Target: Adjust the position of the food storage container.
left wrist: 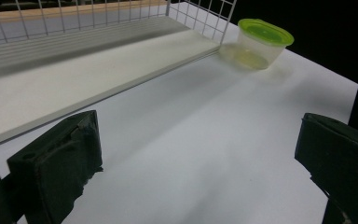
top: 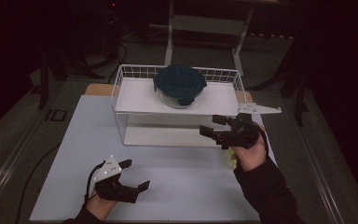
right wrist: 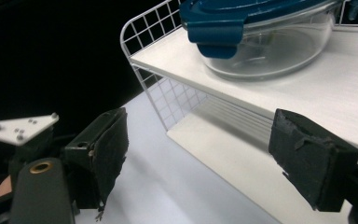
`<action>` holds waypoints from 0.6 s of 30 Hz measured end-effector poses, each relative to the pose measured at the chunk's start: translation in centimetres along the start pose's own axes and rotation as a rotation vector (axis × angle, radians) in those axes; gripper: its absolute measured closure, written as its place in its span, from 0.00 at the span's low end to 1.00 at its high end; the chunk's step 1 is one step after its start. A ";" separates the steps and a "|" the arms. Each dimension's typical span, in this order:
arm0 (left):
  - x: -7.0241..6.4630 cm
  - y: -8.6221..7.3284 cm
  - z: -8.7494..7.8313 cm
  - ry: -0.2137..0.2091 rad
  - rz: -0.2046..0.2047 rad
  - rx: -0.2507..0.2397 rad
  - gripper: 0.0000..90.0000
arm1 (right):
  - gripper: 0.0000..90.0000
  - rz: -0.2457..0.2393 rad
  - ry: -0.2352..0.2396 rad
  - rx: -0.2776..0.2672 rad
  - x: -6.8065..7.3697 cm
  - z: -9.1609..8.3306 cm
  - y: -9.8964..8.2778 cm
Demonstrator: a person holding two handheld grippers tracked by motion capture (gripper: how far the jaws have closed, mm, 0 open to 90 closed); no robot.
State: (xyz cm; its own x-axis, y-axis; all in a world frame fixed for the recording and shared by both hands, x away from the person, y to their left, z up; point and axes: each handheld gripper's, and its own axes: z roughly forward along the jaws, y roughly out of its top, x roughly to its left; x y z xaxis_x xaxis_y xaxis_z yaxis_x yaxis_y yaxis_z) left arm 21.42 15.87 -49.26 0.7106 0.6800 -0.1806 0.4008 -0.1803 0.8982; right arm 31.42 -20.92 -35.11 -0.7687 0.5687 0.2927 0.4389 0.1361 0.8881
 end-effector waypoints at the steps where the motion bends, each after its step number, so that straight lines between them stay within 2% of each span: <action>1: -0.1 0.0 0.0 -0.002 0.004 -0.001 0.00 | 0.22 -0.004 0.003 -0.003 -0.1 -0.3 -0.3; 4: -0.2 0.1 0.0 -0.005 0.005 -0.009 0.00 | 0.22 -0.023 0.002 -0.033 -0.5 -1.5 -1.1; 9: -0.1 0.0 -0.1 -0.008 0.004 -0.008 0.00 | 0.18 -0.041 -0.034 -0.092 -1.5 -3.5 -2.5; 12: -0.1 0.1 -0.1 -0.009 0.002 -0.012 0.00 | 0.16 -0.019 -0.072 -0.076 -2.7 -4.8 -3.7; 14: -0.1 0.1 0.0 -0.007 0.001 -0.012 0.00 | 0.15 -0.005 -0.079 -0.066 -3.0 -5.1 -4.0; 18: -0.1 0.0 0.0 -0.005 0.003 -0.002 0.00 | 0.15 0.028 -0.156 -0.066 -4.4 -5.9 -5.4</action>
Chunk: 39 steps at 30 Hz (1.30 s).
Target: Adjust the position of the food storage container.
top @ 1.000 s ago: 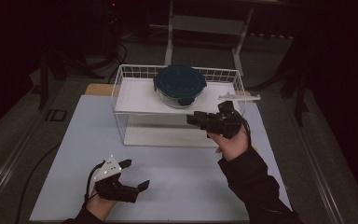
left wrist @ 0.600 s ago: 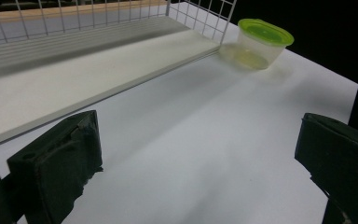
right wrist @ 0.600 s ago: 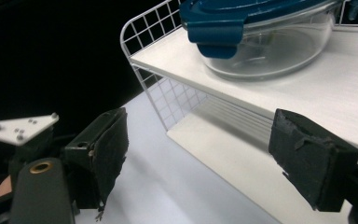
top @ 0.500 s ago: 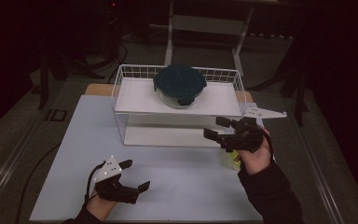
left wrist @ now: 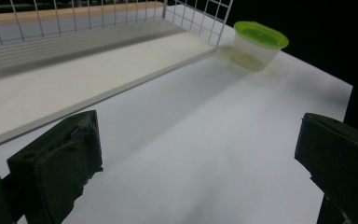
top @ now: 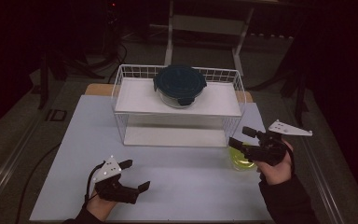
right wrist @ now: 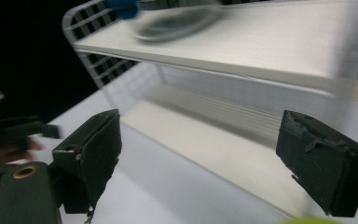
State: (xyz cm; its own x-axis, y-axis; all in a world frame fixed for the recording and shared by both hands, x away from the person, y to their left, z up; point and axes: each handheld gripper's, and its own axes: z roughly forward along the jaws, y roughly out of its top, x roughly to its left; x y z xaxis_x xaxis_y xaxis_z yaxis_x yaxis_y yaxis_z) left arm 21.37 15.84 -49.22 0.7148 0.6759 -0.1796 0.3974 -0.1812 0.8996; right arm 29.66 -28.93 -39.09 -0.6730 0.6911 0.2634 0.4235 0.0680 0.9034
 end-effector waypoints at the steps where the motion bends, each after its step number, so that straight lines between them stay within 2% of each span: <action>1: 0.0 0.0 0.0 0.000 -0.001 -0.004 0.00 | 0.15 0.000 -0.018 0.002 -0.4 -0.2 -0.3; 5: 0.0 0.0 -0.1 0.000 -0.002 -0.011 0.00 | 0.23 0.021 -0.075 0.000 -2.2 -1.3 -1.6; 7: 0.0 0.0 0.0 0.000 -0.002 -0.011 0.00 | 0.25 0.023 -0.089 -0.006 -2.7 -1.7 -1.9; 8: 0.0 0.0 0.0 0.000 -0.003 -0.012 0.00 | 0.37 0.021 -0.132 0.001 -3.7 -2.4 -2.5; 11: 0.0 0.0 0.0 0.001 -0.006 -0.011 0.00 | 0.53 0.018 -0.189 0.014 -4.7 -3.3 -3.4; 15: 0.0 0.0 0.0 -0.001 -0.007 -0.013 0.00 | 0.67 0.050 -0.250 0.051 -5.9 -3.9 -4.5; 20: 0.0 0.0 0.0 -0.004 -0.004 -0.006 0.00 | 0.82 0.075 -0.284 0.104 -7.5 -4.0 -5.9; 26: 0.0 0.0 0.1 -0.006 -0.004 -0.002 0.00 | 0.99 0.105 -0.335 0.140 -9.1 -3.9 -7.6; 28: -0.1 0.0 0.1 -0.007 -0.005 -0.004 0.00 | 1.00 0.120 -0.349 0.156 -9.6 -3.8 -8.1; 34: -0.1 0.0 0.1 -0.008 -0.004 -0.007 0.00 | 1.00 0.161 -0.351 0.221 -11.0 -2.7 -10.3; 39: 0.0 0.0 0.1 -0.007 -0.006 -0.003 0.00 | 1.00 0.196 -0.326 0.255 -11.8 -2.0 -11.9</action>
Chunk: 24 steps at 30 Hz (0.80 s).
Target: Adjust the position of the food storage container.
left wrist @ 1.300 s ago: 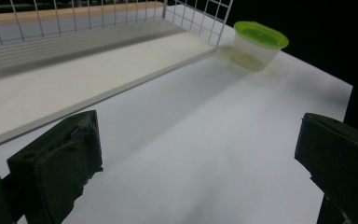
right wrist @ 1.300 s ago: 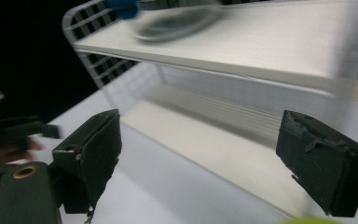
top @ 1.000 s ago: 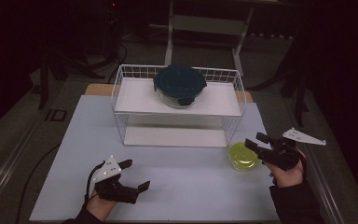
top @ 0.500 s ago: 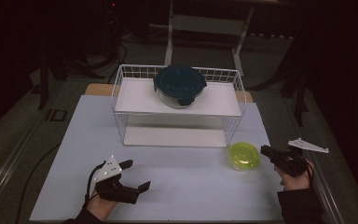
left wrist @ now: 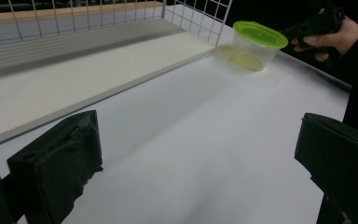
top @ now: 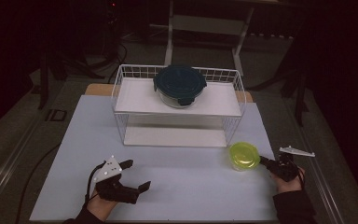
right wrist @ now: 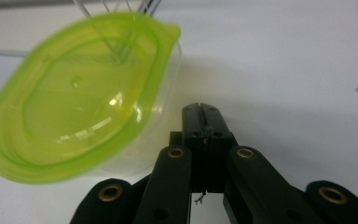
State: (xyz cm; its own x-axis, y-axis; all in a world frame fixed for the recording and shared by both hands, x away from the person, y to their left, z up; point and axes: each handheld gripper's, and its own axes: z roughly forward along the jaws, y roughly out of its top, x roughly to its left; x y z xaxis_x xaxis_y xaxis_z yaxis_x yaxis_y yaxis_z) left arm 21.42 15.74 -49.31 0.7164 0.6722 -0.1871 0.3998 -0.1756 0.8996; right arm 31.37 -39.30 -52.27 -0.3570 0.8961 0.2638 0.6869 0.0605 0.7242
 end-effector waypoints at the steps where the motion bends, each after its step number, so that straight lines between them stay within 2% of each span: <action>1: 0.0 0.0 0.0 0.001 0.000 -0.001 0.00 | 1.00 0.000 0.002 0.005 0.0 0.2 -0.1; 6: 0.0 0.0 0.1 0.003 0.002 0.000 0.00 | 1.00 0.019 0.029 0.019 -0.1 0.6 -0.5; 12: -0.1 0.0 0.0 0.002 0.003 0.000 0.00 | 1.00 -0.012 0.050 0.037 0.7 0.9 -0.8; 17: -0.1 0.0 0.0 0.002 0.007 0.000 0.00 | 1.00 -0.019 0.069 0.055 0.9 1.1 -1.1; 21: -0.1 0.0 0.1 0.001 0.006 -0.001 0.00 | 1.00 -0.010 0.058 0.053 0.5 1.2 -0.9; 24: 0.0 0.0 0.1 0.004 0.008 0.004 0.00 | 1.00 -0.021 0.046 0.054 0.3 1.4 -0.6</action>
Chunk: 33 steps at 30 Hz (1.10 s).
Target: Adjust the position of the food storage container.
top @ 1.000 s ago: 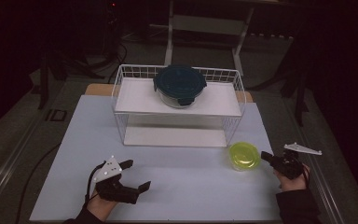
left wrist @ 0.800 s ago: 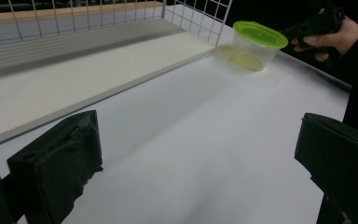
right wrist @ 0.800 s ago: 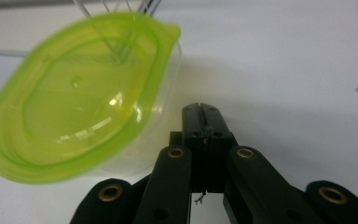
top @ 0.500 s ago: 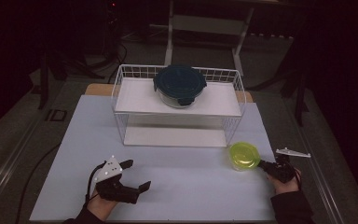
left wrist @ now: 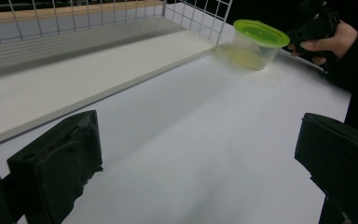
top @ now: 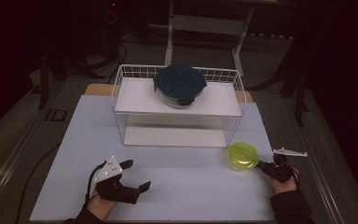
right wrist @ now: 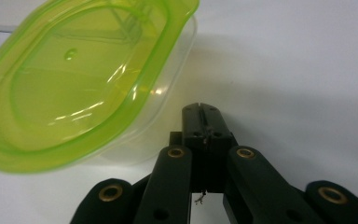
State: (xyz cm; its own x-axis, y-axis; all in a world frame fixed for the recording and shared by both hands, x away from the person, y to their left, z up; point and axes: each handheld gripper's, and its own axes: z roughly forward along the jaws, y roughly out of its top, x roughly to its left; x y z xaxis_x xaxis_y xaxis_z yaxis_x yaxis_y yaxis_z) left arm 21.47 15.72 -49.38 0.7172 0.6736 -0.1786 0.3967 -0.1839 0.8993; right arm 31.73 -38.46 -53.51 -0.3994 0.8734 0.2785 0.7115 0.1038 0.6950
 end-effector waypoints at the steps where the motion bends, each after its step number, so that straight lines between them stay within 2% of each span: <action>1: 0.0 0.0 0.0 -0.001 -0.001 -0.001 0.00 | 1.00 -0.004 -0.003 0.000 -0.1 0.1 0.1; 5: 0.0 0.0 0.0 0.000 0.001 0.000 0.00 | 1.00 -0.010 0.013 0.005 -0.1 0.5 0.2; 9: 0.0 0.0 0.0 -0.001 0.001 0.001 0.00 | 1.00 -0.043 0.046 0.021 0.6 1.0 0.2; 16: 0.0 0.0 0.1 -0.003 0.001 0.007 0.00 | 1.00 -0.058 0.086 0.026 1.3 1.2 0.2; 22: -0.1 0.0 0.1 -0.005 0.004 0.007 0.00 | 1.00 -0.093 0.138 0.048 3.0 1.9 0.3; 23: -0.1 0.0 0.1 -0.005 0.004 0.007 0.00 | 1.00 -0.093 0.138 0.048 3.0 1.9 0.3; 24: -0.1 0.0 0.1 -0.006 0.003 0.007 0.00 | 1.00 -0.115 0.138 0.054 3.4 2.0 0.5; 26: -0.1 0.0 0.1 -0.004 0.003 0.008 0.00 | 1.00 -0.115 0.132 0.050 3.3 2.0 0.8; 29: -0.1 0.0 0.1 -0.007 0.003 0.009 0.00 | 1.00 -0.097 0.109 0.038 2.6 2.1 1.2; 33: 0.0 -0.1 0.1 -0.008 0.005 0.012 0.00 | 1.00 -0.081 0.108 0.031 2.2 2.3 1.6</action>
State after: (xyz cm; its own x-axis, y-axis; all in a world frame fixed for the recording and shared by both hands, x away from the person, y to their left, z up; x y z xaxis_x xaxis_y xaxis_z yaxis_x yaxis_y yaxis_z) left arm 21.49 15.60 -49.47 0.7236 0.6671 -0.1772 0.3996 -0.1956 0.8956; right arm 33.37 -35.26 -53.31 -0.5152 0.8054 0.2932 0.6912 0.1882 0.6977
